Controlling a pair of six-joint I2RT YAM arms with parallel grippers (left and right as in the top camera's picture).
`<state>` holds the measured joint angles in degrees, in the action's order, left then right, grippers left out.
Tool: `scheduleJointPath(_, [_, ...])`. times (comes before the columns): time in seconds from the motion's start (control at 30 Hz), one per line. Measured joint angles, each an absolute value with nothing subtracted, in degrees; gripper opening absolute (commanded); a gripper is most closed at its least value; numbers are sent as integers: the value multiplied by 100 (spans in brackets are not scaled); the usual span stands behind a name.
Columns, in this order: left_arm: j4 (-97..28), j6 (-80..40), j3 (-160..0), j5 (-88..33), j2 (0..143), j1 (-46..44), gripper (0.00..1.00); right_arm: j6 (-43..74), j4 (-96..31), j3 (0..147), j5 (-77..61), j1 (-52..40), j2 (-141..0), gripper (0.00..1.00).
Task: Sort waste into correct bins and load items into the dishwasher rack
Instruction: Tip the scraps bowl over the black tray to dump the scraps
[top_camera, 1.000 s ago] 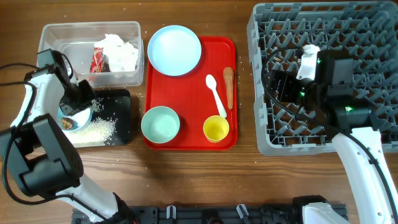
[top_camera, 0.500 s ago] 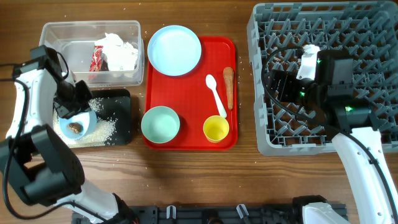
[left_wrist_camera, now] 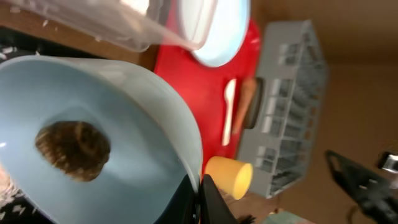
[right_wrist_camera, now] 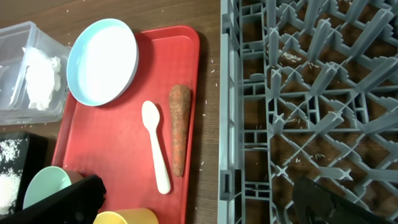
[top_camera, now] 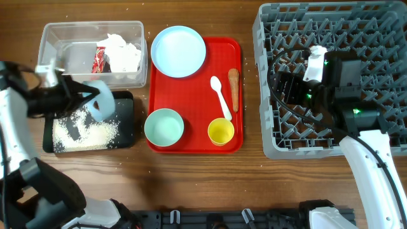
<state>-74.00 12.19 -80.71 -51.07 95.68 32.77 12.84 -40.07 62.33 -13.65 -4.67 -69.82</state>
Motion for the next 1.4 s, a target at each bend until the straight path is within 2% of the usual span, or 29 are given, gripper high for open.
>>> scheduleJointPath(0.27, [-7308,1745,-7730,-6300,9852,4331,4,1284,-4021,6233,-1365,-467,-6982,100])
scheduleJointPath(0.6, [-7356,1776,-7387,-7778,10464,4615,4,1284,-4021,6233,-1365,-467,-6982,100])
scheduleJointPath(1.03, [-6805,1647,-7387,-7264,10521,4821,4,1284,-4029,6233,-1365,-467,-6982,100])
scheduleJointPath(1.17, [-7157,1514,-7378,-7553,10855,5168,4,1284,-4029,6233,-1365,-467,-6982,100])
scheduleJointPath(1.4, [-7271,1472,-7376,-8005,10866,5225,4,1284,-4056,6233,-1365,-467,-6982,100])
